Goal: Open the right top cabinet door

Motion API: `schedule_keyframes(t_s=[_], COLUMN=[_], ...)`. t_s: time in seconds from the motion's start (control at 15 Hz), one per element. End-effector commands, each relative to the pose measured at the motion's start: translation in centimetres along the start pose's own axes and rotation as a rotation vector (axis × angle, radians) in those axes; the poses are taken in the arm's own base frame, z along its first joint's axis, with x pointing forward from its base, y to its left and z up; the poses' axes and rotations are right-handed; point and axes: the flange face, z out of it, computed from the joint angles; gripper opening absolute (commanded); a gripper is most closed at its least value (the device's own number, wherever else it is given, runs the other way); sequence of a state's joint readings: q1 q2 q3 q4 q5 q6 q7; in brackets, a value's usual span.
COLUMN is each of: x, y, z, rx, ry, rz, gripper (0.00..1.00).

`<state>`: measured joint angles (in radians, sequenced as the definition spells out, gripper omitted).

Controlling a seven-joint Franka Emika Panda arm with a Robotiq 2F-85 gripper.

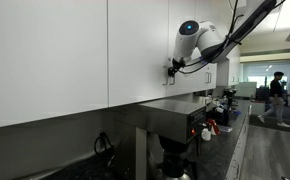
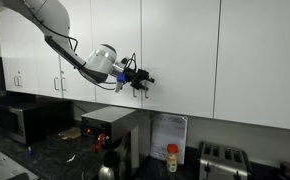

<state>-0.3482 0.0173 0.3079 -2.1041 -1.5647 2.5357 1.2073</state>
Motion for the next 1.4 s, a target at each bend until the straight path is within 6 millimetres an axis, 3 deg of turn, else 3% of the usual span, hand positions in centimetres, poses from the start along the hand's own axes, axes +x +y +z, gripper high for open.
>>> schedule_keyframes(t_s=[0.0,0.73,1.33], x=[0.6,-1.6,-4.4], y=[0.6,4.9,7.6], z=[-0.6,-4.2,-5.1], rx=[-0.063,-0.168,-0.197], ry=[0.037,0.02,-0.021], rz=[0.024,0.196,0.248], gripper=[1.0,1.0,1.0])
